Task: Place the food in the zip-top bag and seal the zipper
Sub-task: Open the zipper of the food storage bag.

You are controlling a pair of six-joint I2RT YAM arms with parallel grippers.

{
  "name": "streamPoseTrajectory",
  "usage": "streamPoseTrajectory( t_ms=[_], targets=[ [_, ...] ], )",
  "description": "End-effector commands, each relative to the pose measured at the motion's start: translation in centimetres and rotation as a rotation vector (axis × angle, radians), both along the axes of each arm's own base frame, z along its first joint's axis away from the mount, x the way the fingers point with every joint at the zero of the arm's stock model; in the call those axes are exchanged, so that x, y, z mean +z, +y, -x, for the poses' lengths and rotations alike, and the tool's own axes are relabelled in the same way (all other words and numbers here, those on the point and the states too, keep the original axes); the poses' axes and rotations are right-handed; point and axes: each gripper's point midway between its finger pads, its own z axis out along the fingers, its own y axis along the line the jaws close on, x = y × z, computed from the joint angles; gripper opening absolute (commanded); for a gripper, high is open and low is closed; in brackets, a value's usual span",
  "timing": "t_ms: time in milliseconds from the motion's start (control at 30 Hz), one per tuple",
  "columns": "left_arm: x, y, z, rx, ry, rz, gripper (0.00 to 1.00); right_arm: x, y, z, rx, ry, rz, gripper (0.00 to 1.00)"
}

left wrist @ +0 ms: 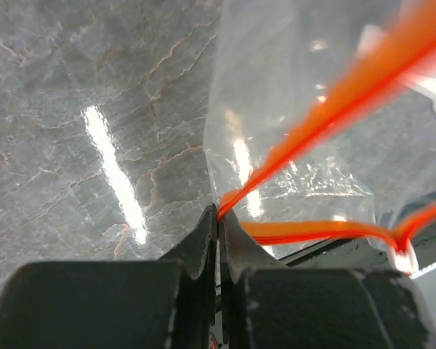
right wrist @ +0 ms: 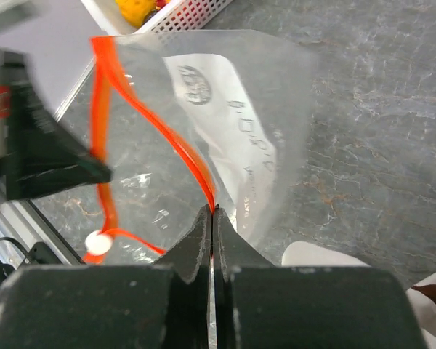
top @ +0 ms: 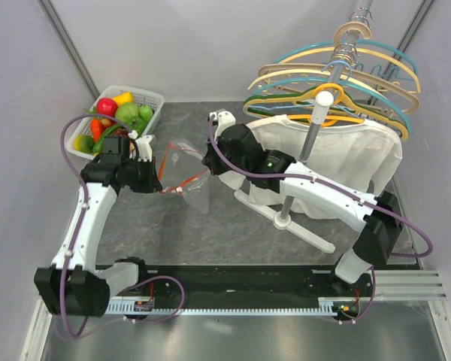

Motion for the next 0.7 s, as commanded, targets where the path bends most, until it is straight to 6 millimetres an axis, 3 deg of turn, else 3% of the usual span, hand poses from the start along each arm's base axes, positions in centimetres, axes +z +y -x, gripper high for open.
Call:
streamPoseTrajectory(
  t_ms=[0, 100, 200, 267, 400, 467, 500, 533, 567, 633, 667],
  targets=[
    [0.1, -0.4, -2.9, -0.041, -0.007, 0.007, 0.02, 3.8, -0.7, 0.1, -0.039, -0.093, 0.015, 0.00],
    [0.6, -2.3, -4.6, -0.108, -0.039, 0.090, 0.02, 4.7, -0.9, 0.8, -0.026, -0.114, 0.022, 0.00],
    [-0.3, -3.0, -6.4, -0.113, -0.018, 0.112, 0.02, 4.4, -1.1, 1.1, -0.022, -0.129, 0.045, 0.00],
    [-2.1, -3.0, -7.3, -0.101, 0.043, 0.106, 0.02, 3.2, -1.0, 0.7, -0.036, -0.123, 0.074, 0.00],
    [-4.3, -1.4, -7.8, -0.053, 0.090, 0.036, 0.02, -1.2, 0.3, -1.4, -0.076, -0.091, 0.159, 0.00],
    [-4.8, -0.4, -8.0, -0.029, 0.094, 0.021, 0.02, -3.4, 1.3, -2.3, -0.077, -0.063, 0.180, 0.00],
    [-4.7, 0.2, -8.3, -0.022, 0.088, 0.012, 0.02, -3.5, 1.9, -2.5, -0.069, -0.056, 0.166, 0.00],
    [-4.5, 0.2, -8.2, -0.031, 0.094, 0.020, 0.05, -3.9, 2.2, -2.8, -0.064, -0.045, 0.160, 0.00],
    [-3.3, 2.2, -9.1, 0.014, 0.068, 0.043, 0.10, -4.6, 2.7, -3.2, -0.064, -0.031, 0.147, 0.00],
    [-1.6, 2.7, -9.4, -0.002, 0.048, 0.131, 0.29, -4.6, 3.3, -3.7, -0.057, -0.035, 0.125, 0.00],
    [0.3, 4.1, -10.3, 0.020, 0.000, 0.161, 0.37, -4.5, 3.6, -4.2, -0.063, -0.046, 0.106, 0.00]
  ],
)
